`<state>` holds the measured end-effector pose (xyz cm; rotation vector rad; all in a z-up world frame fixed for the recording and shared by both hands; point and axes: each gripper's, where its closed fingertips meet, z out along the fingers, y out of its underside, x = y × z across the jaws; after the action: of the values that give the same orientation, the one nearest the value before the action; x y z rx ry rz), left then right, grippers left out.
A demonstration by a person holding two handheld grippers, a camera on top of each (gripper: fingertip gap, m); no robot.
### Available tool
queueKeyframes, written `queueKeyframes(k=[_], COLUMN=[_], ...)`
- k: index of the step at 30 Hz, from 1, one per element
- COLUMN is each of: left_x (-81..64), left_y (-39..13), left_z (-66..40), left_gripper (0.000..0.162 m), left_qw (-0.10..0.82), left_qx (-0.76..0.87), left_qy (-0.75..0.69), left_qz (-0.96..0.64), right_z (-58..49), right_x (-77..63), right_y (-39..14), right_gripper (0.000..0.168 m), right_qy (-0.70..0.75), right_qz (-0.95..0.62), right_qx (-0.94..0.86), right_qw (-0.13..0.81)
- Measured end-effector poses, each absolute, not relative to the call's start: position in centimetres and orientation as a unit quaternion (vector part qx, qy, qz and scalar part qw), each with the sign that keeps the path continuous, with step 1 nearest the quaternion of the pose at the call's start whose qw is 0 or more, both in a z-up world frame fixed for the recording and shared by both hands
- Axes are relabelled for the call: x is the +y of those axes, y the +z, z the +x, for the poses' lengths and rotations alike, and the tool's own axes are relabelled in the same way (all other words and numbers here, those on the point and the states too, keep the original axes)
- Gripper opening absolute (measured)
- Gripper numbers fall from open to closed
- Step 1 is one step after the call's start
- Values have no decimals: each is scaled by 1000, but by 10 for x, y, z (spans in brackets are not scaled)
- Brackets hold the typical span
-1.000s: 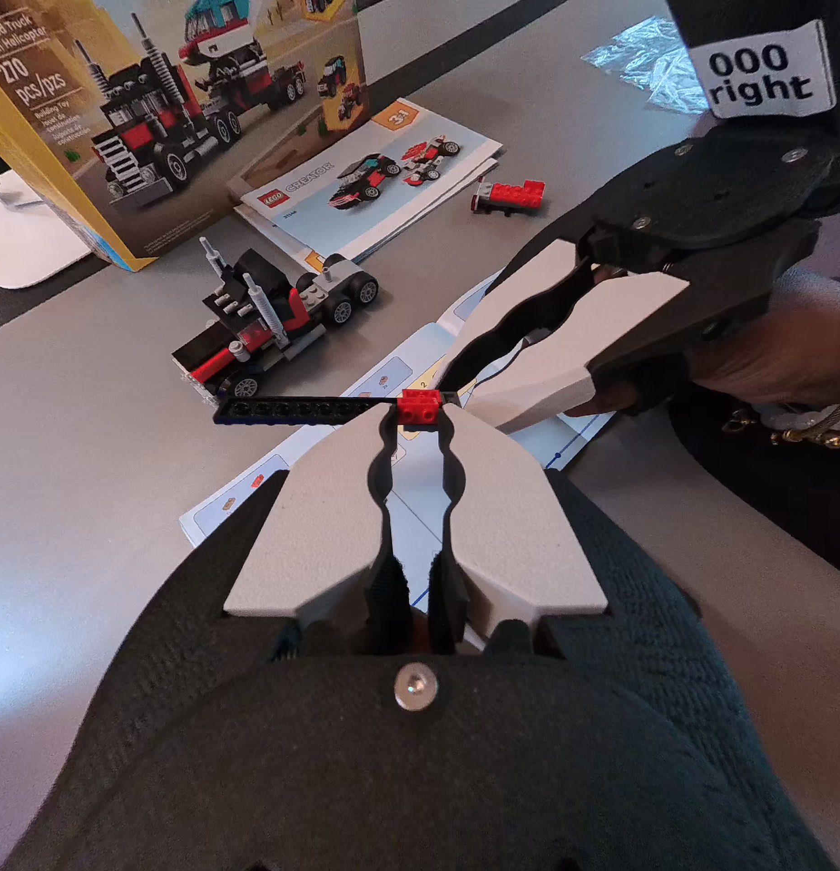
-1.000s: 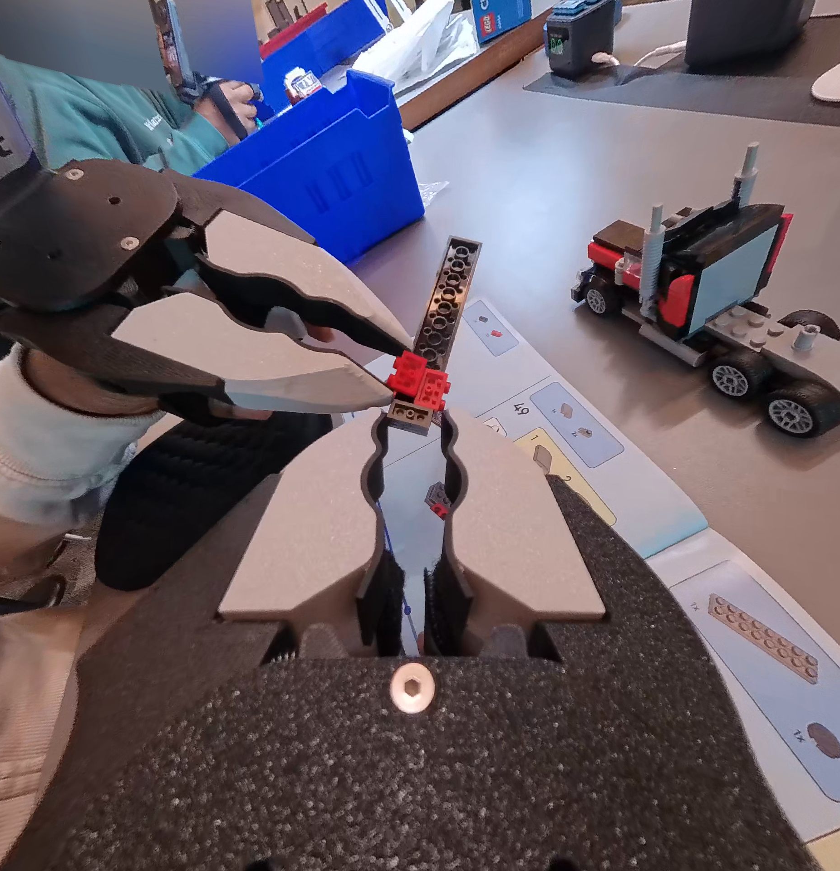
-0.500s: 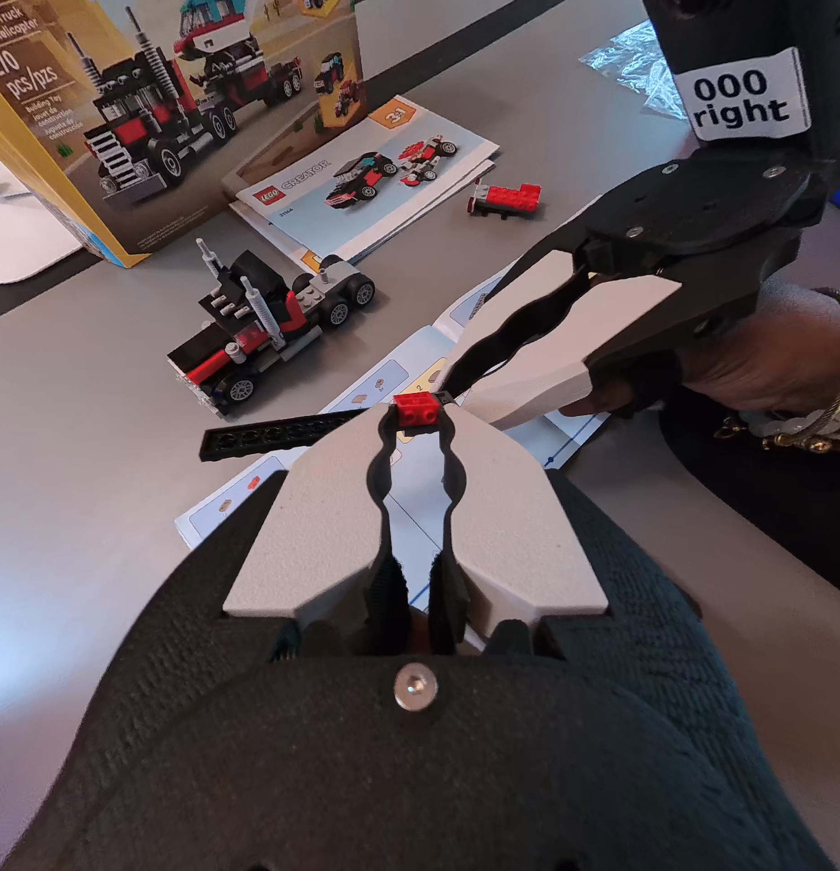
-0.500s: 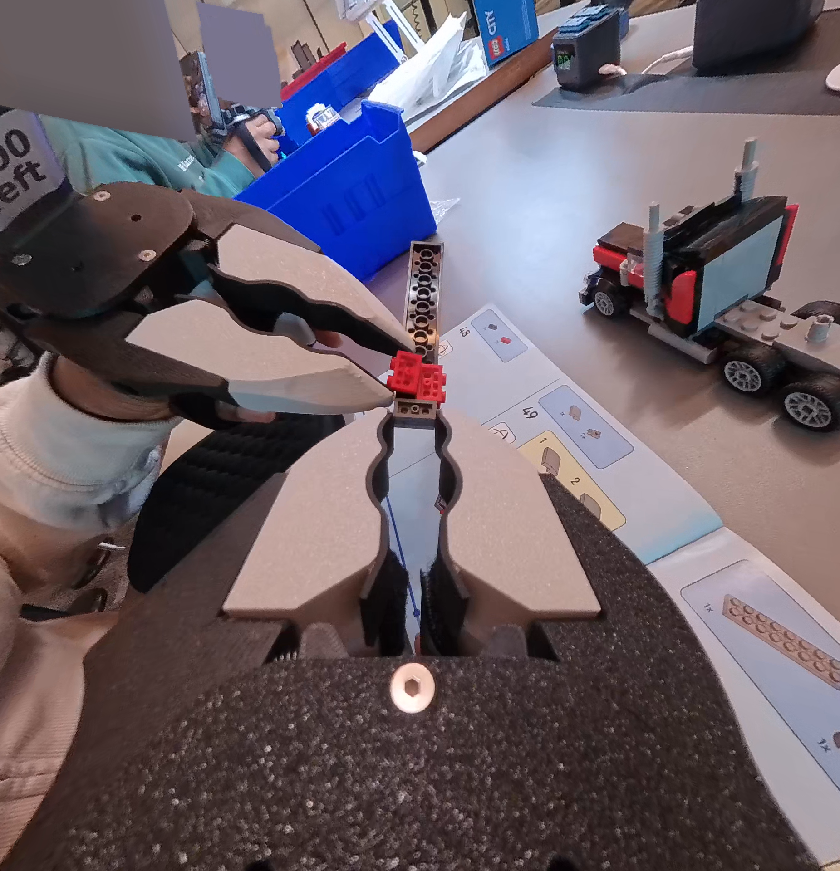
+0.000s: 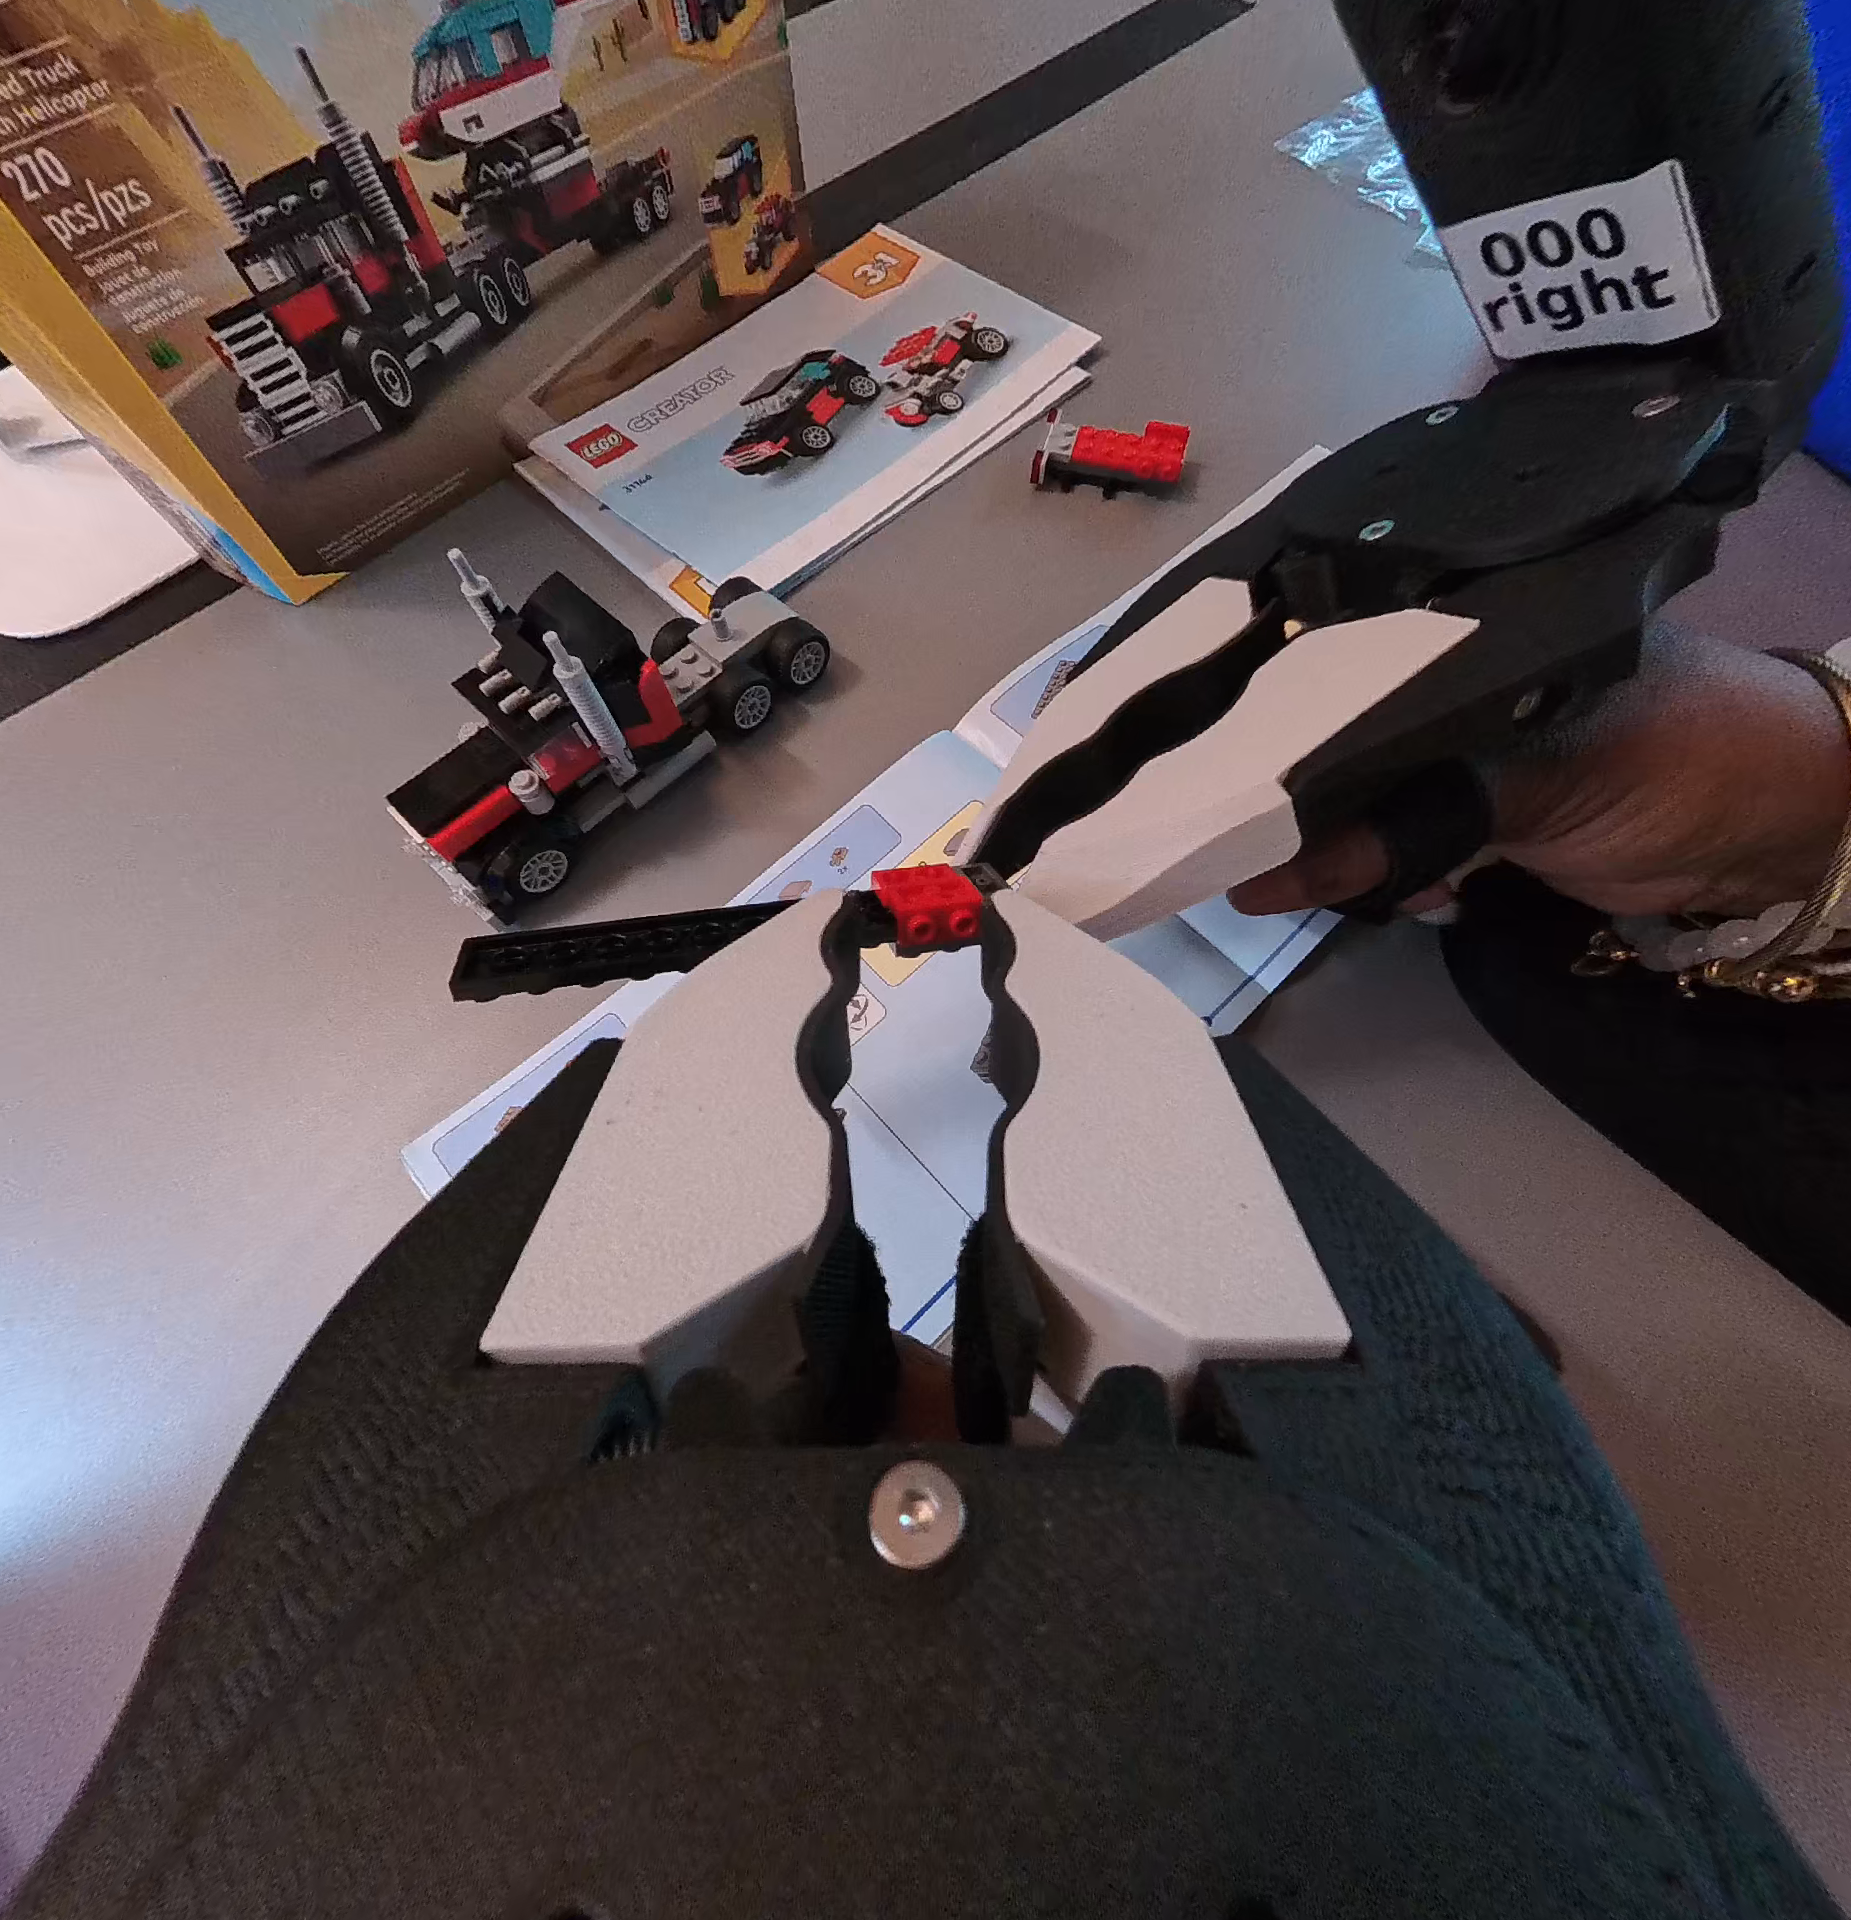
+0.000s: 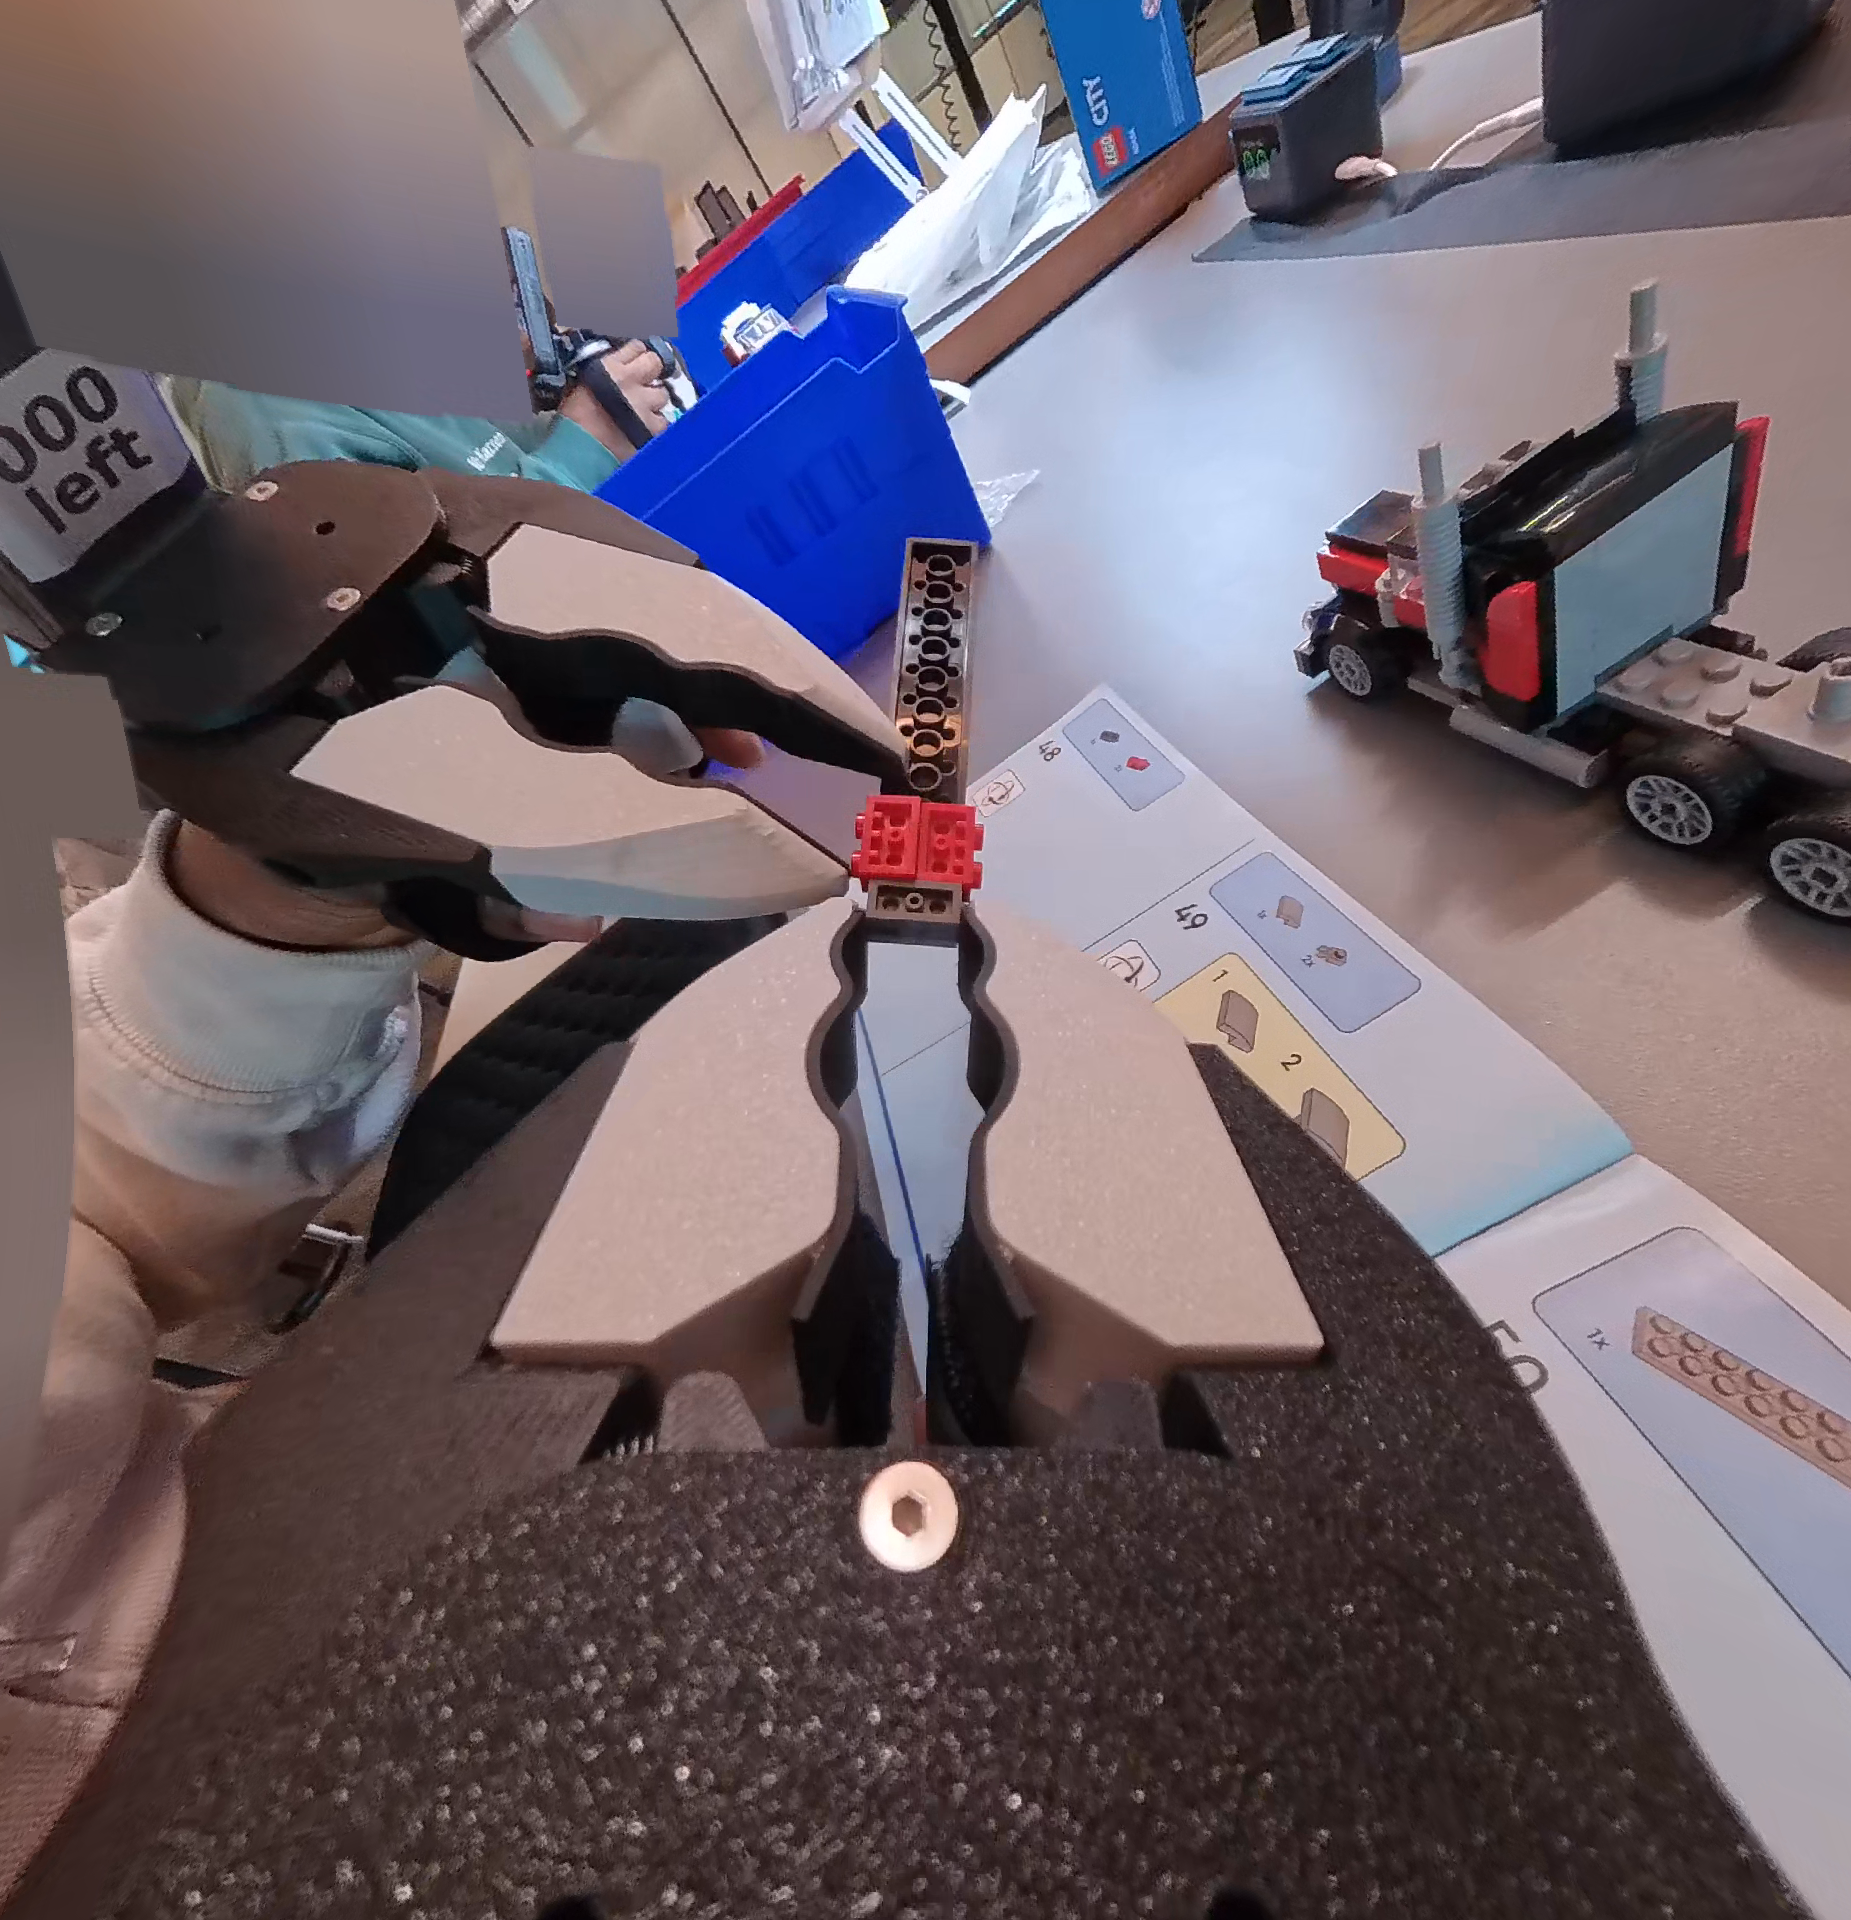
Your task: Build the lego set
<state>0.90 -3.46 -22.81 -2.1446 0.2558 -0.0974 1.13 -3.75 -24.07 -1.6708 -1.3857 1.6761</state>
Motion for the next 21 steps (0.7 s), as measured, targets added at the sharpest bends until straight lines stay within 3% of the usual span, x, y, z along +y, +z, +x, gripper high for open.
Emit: queueKeyframes(k=[12, 16, 21], left_x=[-43, -45, -34], left_y=[-212, -203, -204], left_z=[0, -6, 8], left_gripper=[34, 39, 39], left_qw=[516, 572, 580], left_qx=[60, -55, -157], left_qy=[-74, -182, -351], left_qz=[-851, -798, -718], right_z=[13, 14, 15], right_x=[-33, -31, -29], right_y=[-233, -226, -217], right_gripper=[17, 17, 17], right_qy=[623, 622, 592], right_qz=[-594, -586, -574], right_qx=[-470, -469, -489], right_qw=[197, 223, 284])
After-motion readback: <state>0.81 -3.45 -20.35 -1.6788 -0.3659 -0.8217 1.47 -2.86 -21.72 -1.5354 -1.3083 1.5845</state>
